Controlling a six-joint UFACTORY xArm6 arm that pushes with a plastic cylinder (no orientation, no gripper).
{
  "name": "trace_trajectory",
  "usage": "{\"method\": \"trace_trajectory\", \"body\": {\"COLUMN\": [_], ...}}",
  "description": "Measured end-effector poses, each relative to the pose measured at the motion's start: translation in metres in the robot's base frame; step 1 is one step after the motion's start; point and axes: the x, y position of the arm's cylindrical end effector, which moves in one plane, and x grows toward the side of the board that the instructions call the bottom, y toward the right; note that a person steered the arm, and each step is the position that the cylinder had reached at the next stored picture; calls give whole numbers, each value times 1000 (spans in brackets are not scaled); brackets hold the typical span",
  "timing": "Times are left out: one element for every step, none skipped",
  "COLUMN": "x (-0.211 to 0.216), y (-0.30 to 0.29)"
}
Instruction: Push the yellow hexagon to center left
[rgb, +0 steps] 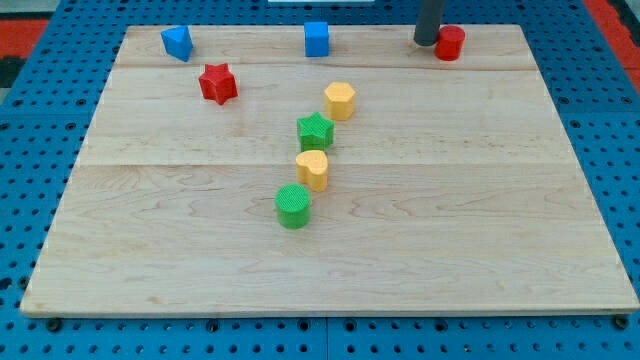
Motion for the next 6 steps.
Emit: {"method": "trace_trajectory", "body": {"x": [0, 0, 1, 21, 38, 67], "y": [0, 1, -7, -31, -64, -97]}}
